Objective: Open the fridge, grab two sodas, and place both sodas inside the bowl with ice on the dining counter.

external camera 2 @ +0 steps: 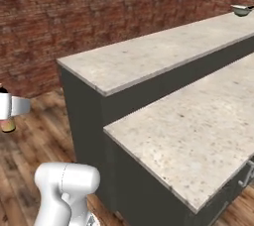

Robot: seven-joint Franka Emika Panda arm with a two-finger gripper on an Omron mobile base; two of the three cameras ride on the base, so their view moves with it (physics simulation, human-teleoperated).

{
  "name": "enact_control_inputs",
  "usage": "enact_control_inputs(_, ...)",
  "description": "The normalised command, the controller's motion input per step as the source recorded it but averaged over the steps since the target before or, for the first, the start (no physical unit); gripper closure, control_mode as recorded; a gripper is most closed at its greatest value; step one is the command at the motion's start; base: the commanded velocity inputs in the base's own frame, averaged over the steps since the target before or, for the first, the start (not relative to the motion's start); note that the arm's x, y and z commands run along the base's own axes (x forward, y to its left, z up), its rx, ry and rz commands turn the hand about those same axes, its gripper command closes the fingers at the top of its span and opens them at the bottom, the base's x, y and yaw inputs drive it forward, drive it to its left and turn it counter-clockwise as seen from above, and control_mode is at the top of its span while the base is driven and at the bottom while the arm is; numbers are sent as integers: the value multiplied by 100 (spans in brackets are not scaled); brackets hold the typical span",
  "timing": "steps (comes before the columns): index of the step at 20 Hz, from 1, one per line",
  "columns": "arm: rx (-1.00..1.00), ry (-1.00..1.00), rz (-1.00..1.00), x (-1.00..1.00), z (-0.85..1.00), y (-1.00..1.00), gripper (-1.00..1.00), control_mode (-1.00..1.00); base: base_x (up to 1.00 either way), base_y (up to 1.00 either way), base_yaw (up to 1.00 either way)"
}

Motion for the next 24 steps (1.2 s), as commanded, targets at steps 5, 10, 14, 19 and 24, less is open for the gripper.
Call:
enact_control_inputs(5, 0, 0, 0, 0, 0, 0, 100, 100, 22, 100, -7)
enact_control_inputs(10, 0, 0, 0, 0, 0, 0, 100, 100, 65, 100, -14)
enact_control_inputs(14, 0, 0, 0, 0, 0, 0, 100, 100, 90, 100, -21)
enact_control_inputs(19, 0, 0, 0, 0, 0, 0, 100, 100, 100, 98, -28)
enact_control_inputs(24, 0, 0, 0, 0, 0, 0, 100, 100, 100, 85, -38)
